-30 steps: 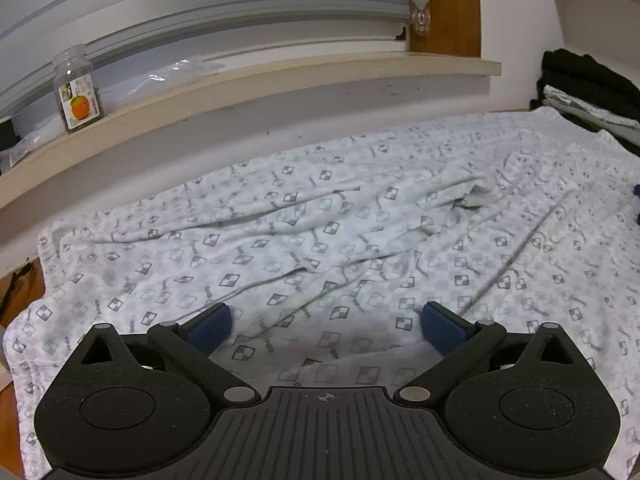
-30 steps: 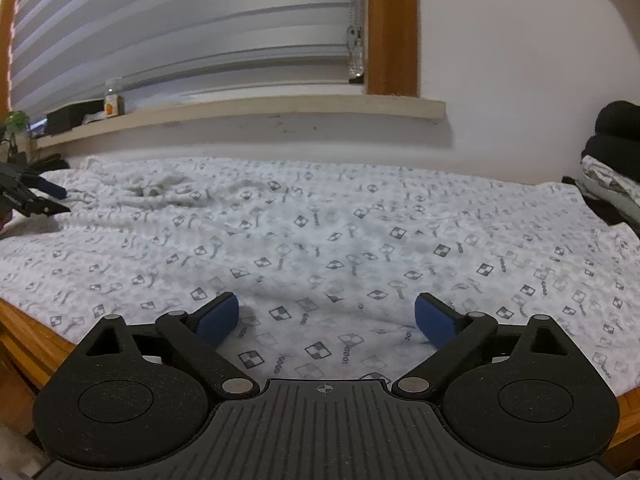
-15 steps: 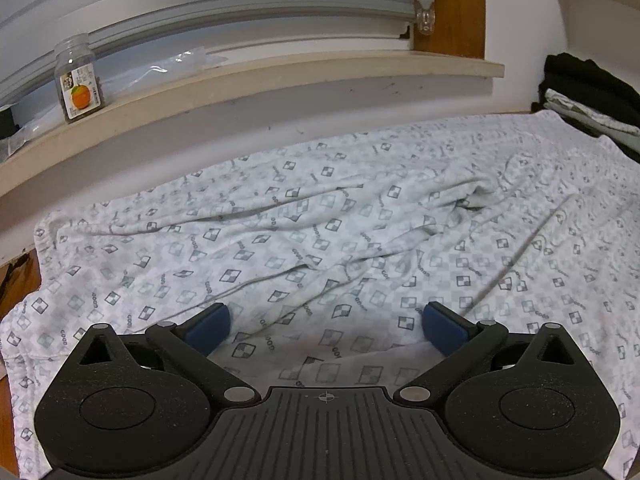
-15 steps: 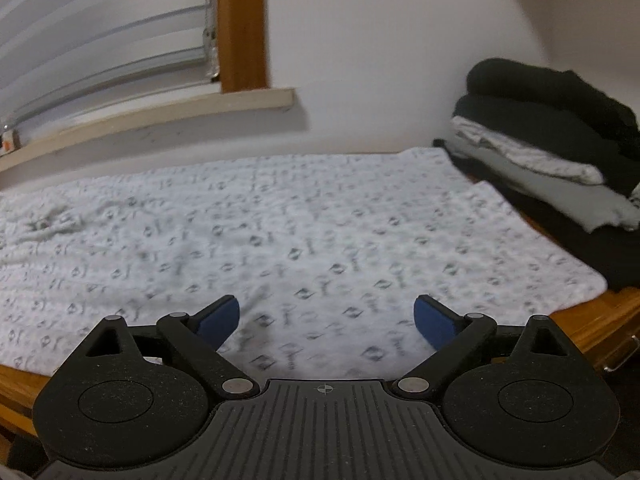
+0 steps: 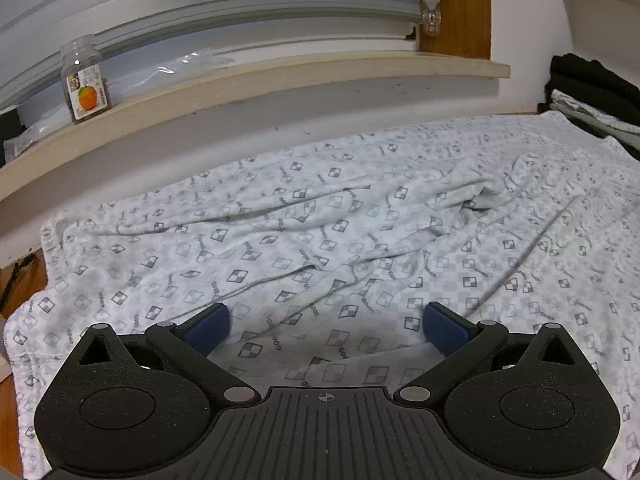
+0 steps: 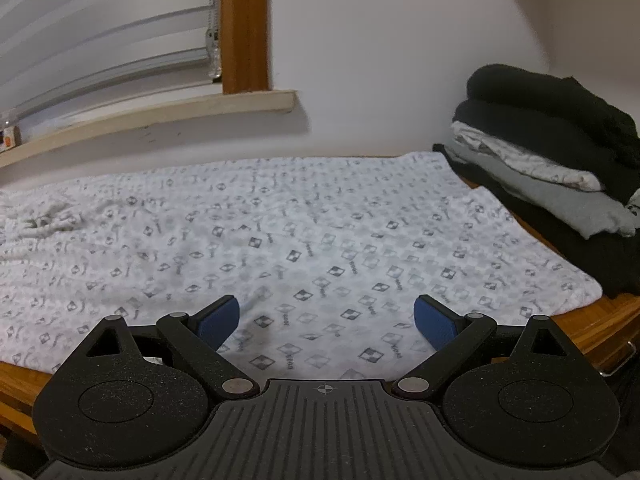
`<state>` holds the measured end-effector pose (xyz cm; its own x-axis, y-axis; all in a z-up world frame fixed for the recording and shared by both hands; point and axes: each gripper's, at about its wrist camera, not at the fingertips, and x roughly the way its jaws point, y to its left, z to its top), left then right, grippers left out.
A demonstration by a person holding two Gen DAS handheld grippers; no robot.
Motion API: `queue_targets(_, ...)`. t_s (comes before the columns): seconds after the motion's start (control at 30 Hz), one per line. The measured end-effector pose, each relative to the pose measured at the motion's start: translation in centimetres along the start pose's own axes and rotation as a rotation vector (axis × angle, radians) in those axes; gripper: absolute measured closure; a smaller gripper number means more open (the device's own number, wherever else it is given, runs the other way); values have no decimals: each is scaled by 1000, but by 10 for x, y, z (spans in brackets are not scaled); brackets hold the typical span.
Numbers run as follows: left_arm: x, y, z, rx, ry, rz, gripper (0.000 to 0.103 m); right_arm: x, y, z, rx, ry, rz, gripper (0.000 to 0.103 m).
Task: Fold clothes
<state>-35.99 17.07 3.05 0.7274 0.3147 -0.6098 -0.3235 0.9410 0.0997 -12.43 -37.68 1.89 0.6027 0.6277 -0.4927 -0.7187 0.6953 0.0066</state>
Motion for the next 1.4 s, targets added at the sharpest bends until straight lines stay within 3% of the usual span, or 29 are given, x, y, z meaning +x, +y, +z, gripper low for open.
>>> queue_targets(0.1,-18,7,-7,-57,-50,43,0,2,15,0,-14,3,37,9)
queue_targets(0.17,-33,13,-14,-78,-50,17,0,3,38,1,-51,6,89,9)
queue_targets(0.3,-72,29,-40,-75,-34,85,0,5,85,4,-125,13,193,9)
queue_targets(0.43,-115,56,-71,-162,-35,115,0,7,133,6,-199,19,297,12)
queue_targets(0.5,-135,70,-86,-197,-43,138,0,8,156,8,-236,23,349,29)
queue_targets(0.6,-165,90,-106,-245,-77,168,4,8,205,13,-309,31,464,48)
queue_targets(0.63,-173,98,-112,-274,-96,165,9,7,227,16,-341,32,515,49)
queue_targets(0.73,-185,116,-125,-338,-122,136,40,0,299,19,-484,27,647,58)
queue_targets(0.9,-184,126,-134,-356,-133,130,47,-14,414,14,-706,15,863,73)
queue_targets(1.17,-173,152,-128,-341,-131,149,47,-49,536,-22,-945,14,1124,73)
queue_targets(1.33,-157,169,-115,-329,-98,120,47,-67,567,-34,-1019,-49,1141,68)
queue_targets(1.4,-151,173,-111,-335,-86,106,47,-71,575,-37,-1054,-96,1093,58)
